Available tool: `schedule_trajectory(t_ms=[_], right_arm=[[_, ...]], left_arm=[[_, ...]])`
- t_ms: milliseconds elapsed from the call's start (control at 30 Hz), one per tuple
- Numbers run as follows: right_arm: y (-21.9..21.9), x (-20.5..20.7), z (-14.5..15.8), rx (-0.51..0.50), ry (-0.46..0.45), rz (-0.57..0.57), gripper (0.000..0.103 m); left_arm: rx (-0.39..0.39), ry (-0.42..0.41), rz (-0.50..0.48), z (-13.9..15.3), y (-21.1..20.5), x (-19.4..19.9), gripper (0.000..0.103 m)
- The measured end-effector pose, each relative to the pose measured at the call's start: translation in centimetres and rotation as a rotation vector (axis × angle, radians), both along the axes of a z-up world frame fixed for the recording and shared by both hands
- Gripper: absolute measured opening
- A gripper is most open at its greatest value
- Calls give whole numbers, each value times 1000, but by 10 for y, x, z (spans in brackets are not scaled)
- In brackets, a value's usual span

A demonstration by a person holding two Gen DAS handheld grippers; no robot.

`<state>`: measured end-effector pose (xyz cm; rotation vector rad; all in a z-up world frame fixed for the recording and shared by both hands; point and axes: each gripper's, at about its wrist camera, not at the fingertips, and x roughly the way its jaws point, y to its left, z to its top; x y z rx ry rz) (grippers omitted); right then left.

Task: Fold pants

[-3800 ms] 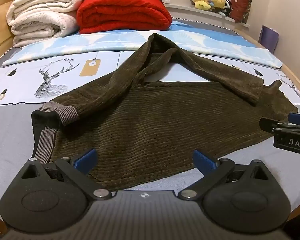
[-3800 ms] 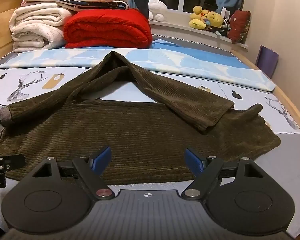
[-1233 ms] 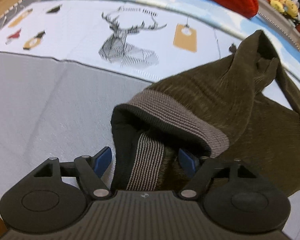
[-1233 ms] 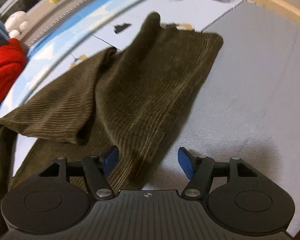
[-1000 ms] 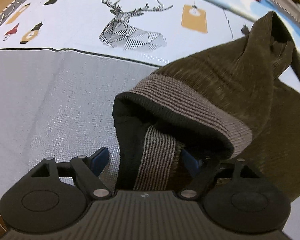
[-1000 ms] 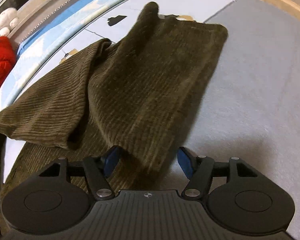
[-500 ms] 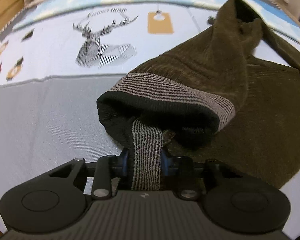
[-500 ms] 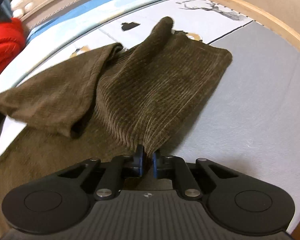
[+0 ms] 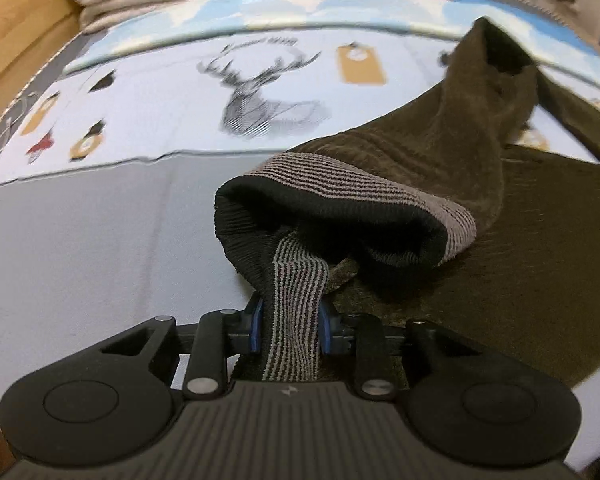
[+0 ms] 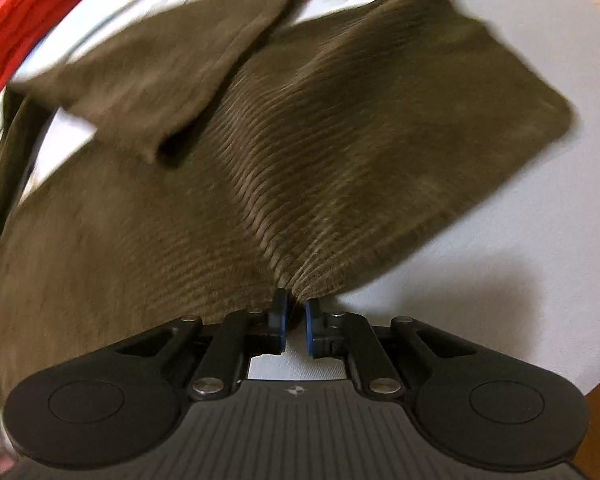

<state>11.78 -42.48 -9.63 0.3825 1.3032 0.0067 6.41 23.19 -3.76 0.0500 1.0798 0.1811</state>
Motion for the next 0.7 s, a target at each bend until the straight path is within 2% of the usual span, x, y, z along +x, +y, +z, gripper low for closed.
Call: schedule_trajectory(t_ms=[100,167,200,233,333,467,533,700], right_arm=[[-16,0,8,83,-42,-25,13],[-32,0,12,132,-66,-74,23],[-40,-3,15,128,-73,-89,26],[-48,-3,17,115,-89,-107,31],[-66,-11,22,80,-141,-183,33],[-111,-24,22,21,-219,-413,34],[-129,-29,17,5,-228,-518,37],[-151,-24,-4,3,-207,-603,40]], left_arm=[[-23,54,24,-9,3,6,41],[-6,89,29,-15,2,9,50],[-4,101,33,-17,1,10,58],[-11,109,39,-19,1,11,62],[-33,130,67,-23,2,13,65],[-41,160,96,-32,6,19,66],[-42,161,102,-32,6,21,66],[-37,161,95,-33,4,22,63]])
